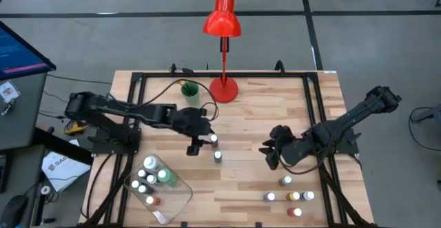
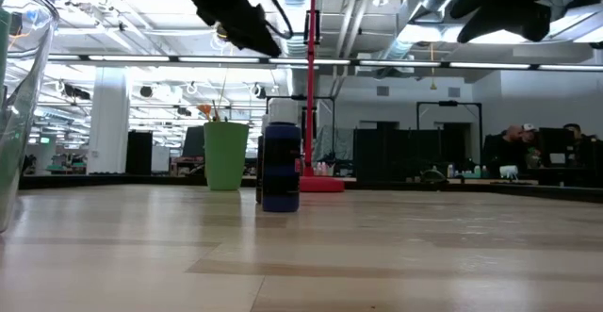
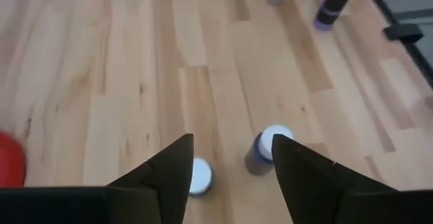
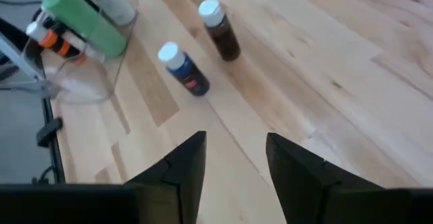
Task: Pick & Place Paint Supplies
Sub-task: Adjust the brown coloring bottle to the center of the table
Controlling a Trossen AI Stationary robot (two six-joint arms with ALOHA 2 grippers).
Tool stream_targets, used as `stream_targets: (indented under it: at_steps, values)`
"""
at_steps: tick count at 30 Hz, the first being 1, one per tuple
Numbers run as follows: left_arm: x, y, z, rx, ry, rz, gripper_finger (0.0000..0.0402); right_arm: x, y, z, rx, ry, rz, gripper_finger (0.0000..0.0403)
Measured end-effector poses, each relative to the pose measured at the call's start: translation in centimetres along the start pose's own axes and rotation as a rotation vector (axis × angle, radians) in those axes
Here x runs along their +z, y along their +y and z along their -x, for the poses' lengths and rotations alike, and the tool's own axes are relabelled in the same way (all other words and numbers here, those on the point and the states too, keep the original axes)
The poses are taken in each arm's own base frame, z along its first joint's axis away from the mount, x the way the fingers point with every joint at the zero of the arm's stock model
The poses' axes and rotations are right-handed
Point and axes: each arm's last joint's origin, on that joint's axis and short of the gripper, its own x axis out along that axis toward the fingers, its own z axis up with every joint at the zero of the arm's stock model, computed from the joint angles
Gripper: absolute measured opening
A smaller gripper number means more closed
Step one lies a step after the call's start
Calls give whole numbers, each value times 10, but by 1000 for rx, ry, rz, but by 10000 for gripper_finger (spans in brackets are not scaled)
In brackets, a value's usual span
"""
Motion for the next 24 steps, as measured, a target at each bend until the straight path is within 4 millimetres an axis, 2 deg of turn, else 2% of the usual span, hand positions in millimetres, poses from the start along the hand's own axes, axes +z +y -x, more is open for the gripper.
stream_targets:
  at_steps: [4, 11, 24]
  values:
    - [-4, 4, -14, -13, 45, -46, 201, -6, 3, -5, -11, 17, 21, 144]
    - [-17, 16, -41, 0, 131, -18, 203, -12, 6, -16, -39, 54, 46, 137]
    - [-25, 19, -50, 6, 152, -37, 203, -15, 7, -21, -46, 62, 81, 141]
